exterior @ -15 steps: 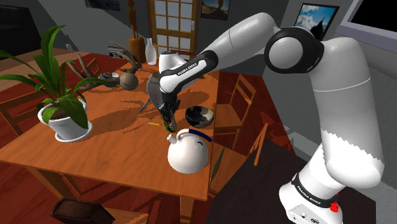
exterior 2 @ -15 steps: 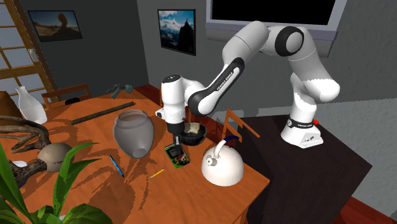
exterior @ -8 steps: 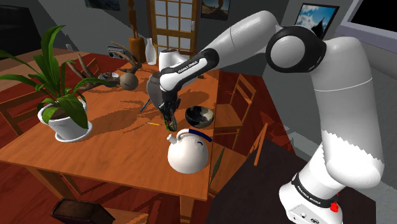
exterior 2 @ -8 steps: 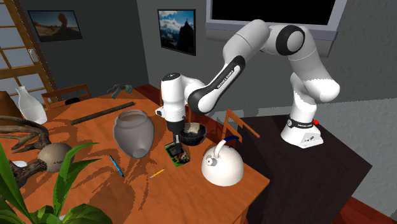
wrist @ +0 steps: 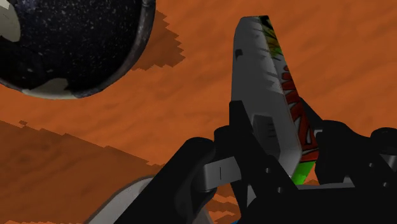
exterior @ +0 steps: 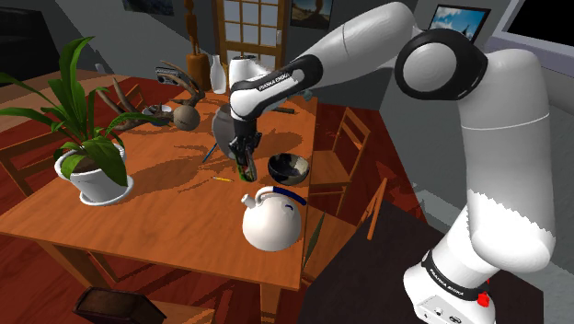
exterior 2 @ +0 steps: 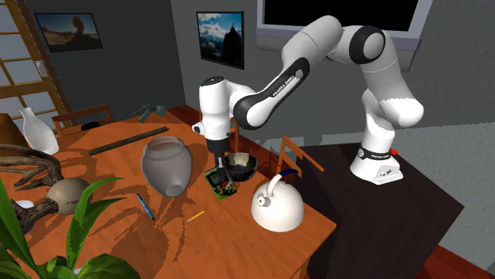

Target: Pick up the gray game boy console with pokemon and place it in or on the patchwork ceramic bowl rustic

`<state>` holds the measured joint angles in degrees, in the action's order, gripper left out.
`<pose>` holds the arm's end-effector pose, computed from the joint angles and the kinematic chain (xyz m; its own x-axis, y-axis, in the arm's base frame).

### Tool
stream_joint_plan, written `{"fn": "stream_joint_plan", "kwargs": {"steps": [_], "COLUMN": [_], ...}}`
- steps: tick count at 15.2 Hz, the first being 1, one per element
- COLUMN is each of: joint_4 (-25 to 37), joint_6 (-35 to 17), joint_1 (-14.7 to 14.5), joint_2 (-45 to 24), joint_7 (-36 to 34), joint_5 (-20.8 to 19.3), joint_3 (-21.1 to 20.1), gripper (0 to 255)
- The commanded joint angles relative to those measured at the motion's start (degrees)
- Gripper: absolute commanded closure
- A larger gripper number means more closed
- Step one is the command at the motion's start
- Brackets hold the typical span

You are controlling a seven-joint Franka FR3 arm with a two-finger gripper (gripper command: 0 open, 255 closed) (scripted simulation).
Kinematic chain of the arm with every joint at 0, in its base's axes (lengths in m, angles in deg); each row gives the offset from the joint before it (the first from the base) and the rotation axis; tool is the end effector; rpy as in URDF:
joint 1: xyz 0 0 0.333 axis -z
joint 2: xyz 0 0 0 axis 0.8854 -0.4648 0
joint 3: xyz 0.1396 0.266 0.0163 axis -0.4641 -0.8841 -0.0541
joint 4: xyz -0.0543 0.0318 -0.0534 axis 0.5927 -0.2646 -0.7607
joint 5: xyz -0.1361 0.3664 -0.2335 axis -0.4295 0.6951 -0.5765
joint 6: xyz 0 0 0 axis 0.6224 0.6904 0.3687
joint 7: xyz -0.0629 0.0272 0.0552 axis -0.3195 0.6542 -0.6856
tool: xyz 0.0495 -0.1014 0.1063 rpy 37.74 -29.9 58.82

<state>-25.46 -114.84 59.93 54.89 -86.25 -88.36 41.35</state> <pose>0.7198 0.1239 0.2033 0.9990 0.0439 -0.0117 0.0436 -0.9988 -0.0206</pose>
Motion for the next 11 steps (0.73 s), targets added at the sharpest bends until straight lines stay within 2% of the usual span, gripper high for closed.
{"fn": "stream_joint_plan", "kwargs": {"steps": [1,11], "joint_4": [0.29,3.24], "joint_6": [1.11,7.26], "joint_1": [0.01,0.16], "joint_2": [0.82,4.05], "joint_7": [0.00,0.22], "joint_5": [0.12,0.64], "joint_3": [-0.08,-0.39], "gripper": [255,255]}}
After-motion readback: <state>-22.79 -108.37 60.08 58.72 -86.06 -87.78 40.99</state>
